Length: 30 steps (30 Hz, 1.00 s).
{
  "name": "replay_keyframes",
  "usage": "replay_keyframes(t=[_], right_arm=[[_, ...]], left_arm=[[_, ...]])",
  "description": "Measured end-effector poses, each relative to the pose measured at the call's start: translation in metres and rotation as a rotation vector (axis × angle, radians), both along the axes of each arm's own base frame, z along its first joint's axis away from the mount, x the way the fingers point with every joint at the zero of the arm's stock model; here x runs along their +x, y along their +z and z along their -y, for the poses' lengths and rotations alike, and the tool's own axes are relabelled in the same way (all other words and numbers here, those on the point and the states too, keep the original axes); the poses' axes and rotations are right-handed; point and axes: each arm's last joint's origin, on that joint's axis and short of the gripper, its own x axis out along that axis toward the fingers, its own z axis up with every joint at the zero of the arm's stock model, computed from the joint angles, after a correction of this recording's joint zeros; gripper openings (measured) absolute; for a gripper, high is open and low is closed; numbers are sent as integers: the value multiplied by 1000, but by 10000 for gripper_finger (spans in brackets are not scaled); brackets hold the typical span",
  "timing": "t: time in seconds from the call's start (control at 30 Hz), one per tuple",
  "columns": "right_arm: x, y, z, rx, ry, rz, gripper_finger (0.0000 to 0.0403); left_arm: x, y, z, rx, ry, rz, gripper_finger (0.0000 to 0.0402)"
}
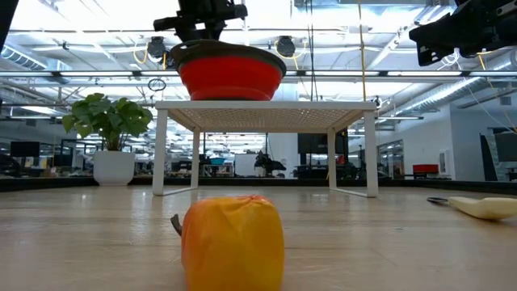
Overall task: Pick & Place Fruit
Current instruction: Put the orange peach into the orange strainer bowl on the shelf
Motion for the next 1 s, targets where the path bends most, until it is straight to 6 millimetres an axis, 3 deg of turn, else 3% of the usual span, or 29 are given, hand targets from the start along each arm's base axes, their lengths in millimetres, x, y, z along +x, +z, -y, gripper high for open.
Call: replay_keyframes(t=[0.4, 0.73, 0.87, 1.0], right_arm=[[0, 0, 0, 0, 0, 0, 0], [0, 0, 0, 0, 0, 0, 0], [0, 0, 0, 0, 0, 0, 0], [0, 0, 0, 43, -3, 0, 4]], left_arm=[[10, -30, -1, -30, -8, 18, 97], [10, -33, -2, -29, -31, 1, 99], [10, -33, -3, -22, -61, -18, 120], [11, -32, -4, -17, -65, -15, 166]])
